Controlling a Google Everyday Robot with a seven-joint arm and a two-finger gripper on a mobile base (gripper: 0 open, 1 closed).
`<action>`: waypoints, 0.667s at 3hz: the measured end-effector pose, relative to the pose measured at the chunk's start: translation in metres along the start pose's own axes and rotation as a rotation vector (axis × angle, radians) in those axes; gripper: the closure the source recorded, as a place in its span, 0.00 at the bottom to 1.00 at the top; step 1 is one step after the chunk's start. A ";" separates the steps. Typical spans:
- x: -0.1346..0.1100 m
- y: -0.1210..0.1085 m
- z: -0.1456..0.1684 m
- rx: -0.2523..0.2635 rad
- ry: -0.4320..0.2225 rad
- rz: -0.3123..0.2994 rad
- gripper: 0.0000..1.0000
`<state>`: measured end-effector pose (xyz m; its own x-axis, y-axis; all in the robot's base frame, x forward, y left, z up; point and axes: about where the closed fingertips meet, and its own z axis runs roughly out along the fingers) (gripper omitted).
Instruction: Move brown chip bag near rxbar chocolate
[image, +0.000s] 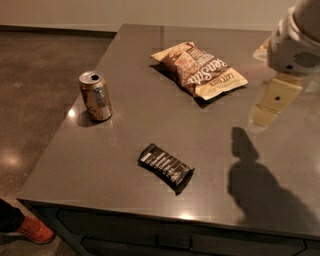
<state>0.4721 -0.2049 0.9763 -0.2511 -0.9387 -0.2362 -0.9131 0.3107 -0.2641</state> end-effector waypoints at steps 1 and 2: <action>-0.024 -0.027 0.019 0.004 -0.032 0.048 0.00; -0.049 -0.062 0.042 0.008 -0.066 0.102 0.00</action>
Offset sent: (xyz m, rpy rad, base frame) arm 0.1445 0.0539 -0.0210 0.1554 -0.0159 -0.1397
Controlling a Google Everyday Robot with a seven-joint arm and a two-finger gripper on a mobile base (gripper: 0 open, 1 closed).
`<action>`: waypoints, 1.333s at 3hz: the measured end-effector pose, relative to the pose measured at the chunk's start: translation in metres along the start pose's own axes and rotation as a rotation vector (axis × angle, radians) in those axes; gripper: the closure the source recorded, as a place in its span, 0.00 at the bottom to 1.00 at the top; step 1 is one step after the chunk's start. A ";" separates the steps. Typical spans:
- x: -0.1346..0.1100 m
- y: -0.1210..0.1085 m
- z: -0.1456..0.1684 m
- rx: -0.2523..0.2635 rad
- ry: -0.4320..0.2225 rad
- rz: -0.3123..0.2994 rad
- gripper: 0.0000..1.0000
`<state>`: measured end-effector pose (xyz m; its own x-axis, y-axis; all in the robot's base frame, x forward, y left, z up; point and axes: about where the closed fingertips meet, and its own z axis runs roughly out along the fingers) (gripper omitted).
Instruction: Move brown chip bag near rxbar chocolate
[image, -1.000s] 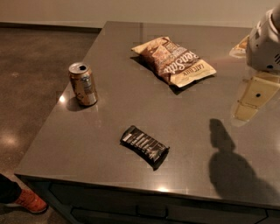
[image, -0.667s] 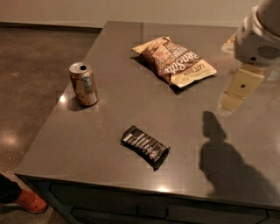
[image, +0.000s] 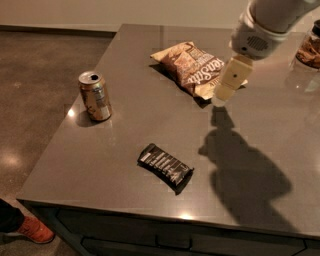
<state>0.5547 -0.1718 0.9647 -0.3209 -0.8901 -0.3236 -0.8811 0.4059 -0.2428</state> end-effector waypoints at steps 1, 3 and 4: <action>-0.026 -0.063 0.034 0.047 -0.029 0.095 0.00; -0.029 -0.147 0.084 0.103 -0.027 0.267 0.00; -0.014 -0.163 0.108 0.106 0.003 0.334 0.00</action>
Offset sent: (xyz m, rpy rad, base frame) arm 0.1784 -0.0174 -0.0120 0.1169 -0.0855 -0.2621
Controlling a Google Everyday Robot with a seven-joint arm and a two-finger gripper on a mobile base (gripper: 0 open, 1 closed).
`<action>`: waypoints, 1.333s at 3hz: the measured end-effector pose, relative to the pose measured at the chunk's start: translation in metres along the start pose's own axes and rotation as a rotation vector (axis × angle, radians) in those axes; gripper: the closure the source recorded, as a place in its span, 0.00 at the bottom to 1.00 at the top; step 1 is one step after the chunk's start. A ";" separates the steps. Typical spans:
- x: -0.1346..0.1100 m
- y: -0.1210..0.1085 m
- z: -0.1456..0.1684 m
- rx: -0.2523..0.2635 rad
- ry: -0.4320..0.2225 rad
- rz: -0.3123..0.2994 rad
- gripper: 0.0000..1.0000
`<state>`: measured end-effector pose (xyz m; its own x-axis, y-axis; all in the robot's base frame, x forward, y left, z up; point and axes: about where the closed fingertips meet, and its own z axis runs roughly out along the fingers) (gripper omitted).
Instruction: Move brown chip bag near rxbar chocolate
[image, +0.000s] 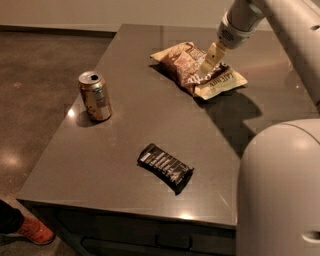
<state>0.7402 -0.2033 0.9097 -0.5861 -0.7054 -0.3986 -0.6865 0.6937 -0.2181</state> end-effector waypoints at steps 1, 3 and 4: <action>0.009 -0.006 0.024 -0.009 0.030 0.037 0.00; 0.007 0.012 0.045 -0.073 0.040 0.017 0.26; 0.002 0.023 0.037 -0.097 0.016 -0.014 0.49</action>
Offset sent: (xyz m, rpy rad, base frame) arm 0.0137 -0.0041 -0.0523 0.0046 0.0908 -0.0426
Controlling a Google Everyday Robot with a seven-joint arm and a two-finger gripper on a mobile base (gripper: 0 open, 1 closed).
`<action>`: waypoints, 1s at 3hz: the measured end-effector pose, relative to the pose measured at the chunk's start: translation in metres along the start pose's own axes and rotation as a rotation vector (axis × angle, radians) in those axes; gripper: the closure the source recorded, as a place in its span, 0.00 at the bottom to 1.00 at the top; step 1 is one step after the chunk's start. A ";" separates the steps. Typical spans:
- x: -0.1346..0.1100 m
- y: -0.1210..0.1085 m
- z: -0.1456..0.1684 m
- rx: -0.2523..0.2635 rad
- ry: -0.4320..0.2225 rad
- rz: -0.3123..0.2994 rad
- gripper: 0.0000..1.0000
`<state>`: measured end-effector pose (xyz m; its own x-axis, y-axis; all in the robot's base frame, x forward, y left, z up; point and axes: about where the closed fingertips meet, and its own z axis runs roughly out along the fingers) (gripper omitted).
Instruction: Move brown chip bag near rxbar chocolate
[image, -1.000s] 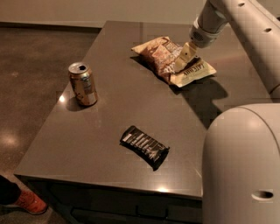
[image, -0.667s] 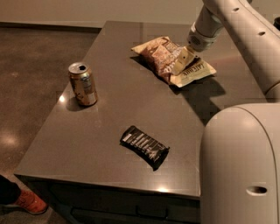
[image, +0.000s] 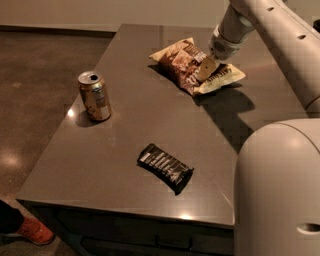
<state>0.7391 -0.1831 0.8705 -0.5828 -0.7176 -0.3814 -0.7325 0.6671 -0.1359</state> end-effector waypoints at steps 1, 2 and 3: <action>0.000 0.014 -0.017 -0.014 -0.027 -0.035 0.72; 0.010 0.031 -0.040 -0.033 -0.061 -0.062 0.95; 0.032 0.051 -0.066 -0.065 -0.087 -0.073 1.00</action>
Offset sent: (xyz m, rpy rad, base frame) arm -0.0932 -0.0011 0.0568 0.0805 -0.0576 0.1238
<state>0.6598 -0.1858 0.9116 -0.4966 -0.7415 -0.4511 -0.7946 0.5975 -0.1075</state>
